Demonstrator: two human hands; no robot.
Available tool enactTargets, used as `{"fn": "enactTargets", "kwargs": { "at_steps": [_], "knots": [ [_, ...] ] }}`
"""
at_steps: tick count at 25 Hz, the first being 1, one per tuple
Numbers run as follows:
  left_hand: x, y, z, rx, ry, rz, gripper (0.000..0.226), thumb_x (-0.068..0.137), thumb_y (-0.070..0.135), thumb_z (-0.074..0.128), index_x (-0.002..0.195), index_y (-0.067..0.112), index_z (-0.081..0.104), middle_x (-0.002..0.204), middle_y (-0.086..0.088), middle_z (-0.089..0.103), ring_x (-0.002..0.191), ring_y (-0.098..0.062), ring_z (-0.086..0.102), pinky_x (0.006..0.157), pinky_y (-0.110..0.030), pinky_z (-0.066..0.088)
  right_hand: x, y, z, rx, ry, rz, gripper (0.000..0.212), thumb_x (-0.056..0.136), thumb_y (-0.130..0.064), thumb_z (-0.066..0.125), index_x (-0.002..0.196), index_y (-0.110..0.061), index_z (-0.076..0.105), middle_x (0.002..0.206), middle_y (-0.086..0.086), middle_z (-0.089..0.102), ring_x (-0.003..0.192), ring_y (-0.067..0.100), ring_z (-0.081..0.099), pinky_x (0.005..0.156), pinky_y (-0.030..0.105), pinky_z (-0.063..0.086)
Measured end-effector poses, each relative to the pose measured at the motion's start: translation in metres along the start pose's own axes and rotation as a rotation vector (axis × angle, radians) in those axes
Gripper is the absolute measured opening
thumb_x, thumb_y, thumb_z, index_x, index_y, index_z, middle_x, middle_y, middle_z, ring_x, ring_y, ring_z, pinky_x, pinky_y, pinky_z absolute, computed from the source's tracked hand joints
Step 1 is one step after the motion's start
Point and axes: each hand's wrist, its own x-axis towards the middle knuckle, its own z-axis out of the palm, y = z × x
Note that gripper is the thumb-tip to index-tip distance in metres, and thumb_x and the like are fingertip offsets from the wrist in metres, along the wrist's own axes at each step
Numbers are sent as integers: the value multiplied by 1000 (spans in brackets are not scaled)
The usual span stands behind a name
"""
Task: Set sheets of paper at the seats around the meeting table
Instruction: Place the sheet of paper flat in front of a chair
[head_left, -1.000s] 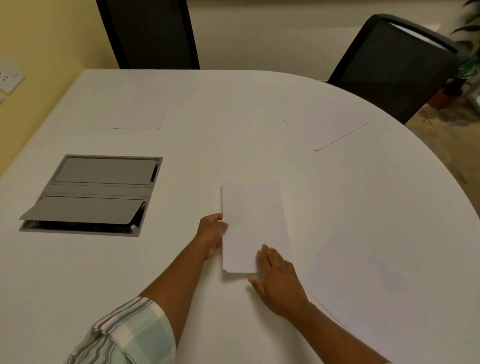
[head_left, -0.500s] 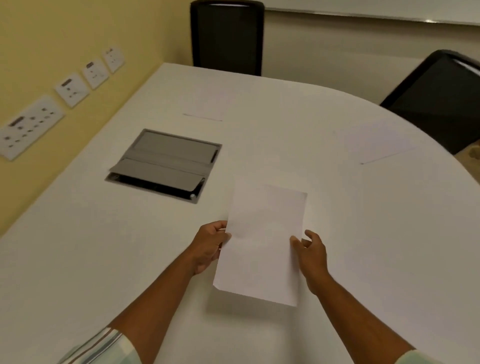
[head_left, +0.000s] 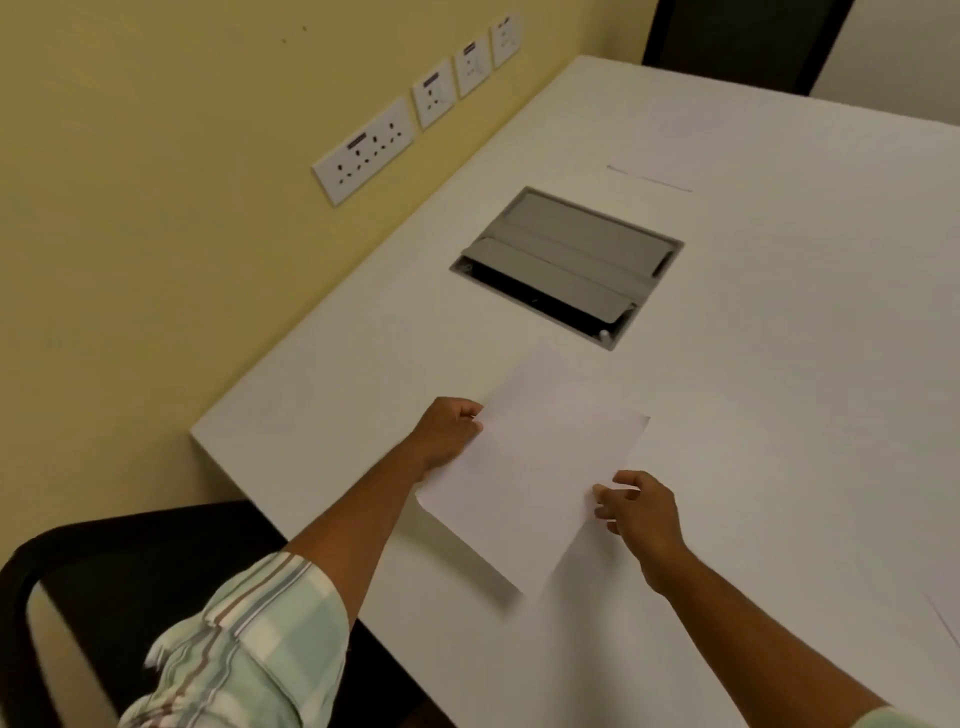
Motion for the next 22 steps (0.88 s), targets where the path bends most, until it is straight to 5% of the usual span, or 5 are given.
{"fn": "enactTargets", "kwargs": {
  "at_steps": [5, 10, 14, 19, 22],
  "knots": [
    [25, -31, -52, 193, 43, -13, 31, 103, 4, 57, 129, 2, 73, 129, -16, 74, 119, -32, 70, 107, -45, 56, -15, 3, 64, -403, -13, -366, 58, 96, -29, 74, 147, -12, 51, 137, 7, 62, 117, 24, 64, 100, 37, 50],
    [51, -58, -76, 287, 50, -26, 31, 104, 3, 52, 126, 3, 74, 125, -17, 74, 115, -32, 70, 99, -39, 56, -7, 7, 113, -1072, -410, -742, 69, 106, -55, 43, 163, -19, 29, 172, 2, 25, 158, 22, 25, 126, 38, 24],
    [62, -77, -76, 320, 83, -60, 35, 106, 8, 52, 137, 6, 68, 137, -16, 69, 128, -34, 64, 106, -38, 51, 6, 12, 138, -1387, -565, -808, 78, 107, -63, 23, 167, -17, 1, 176, 2, -9, 162, 22, -8, 130, 42, -1],
    [38, -118, -33, 559, 336, -108, 67, 104, 38, 59, 162, 16, 33, 166, -16, 34, 151, -38, 34, 121, -51, 32, 14, 19, 151, -1501, -553, -840, 80, 106, -64, 17, 166, -15, -1, 175, 3, -14, 161, 22, -13, 129, 43, -9],
    [21, -142, 1, 532, 267, -158, 93, 97, 61, 62, 167, 18, 17, 176, -19, 7, 163, -40, 8, 130, -51, 16, 20, 19, 154, -1511, -555, -838, 81, 105, -66, 14, 166, -15, -3, 174, 2, -15, 161, 22, -14, 128, 43, -9]
  ]
}}
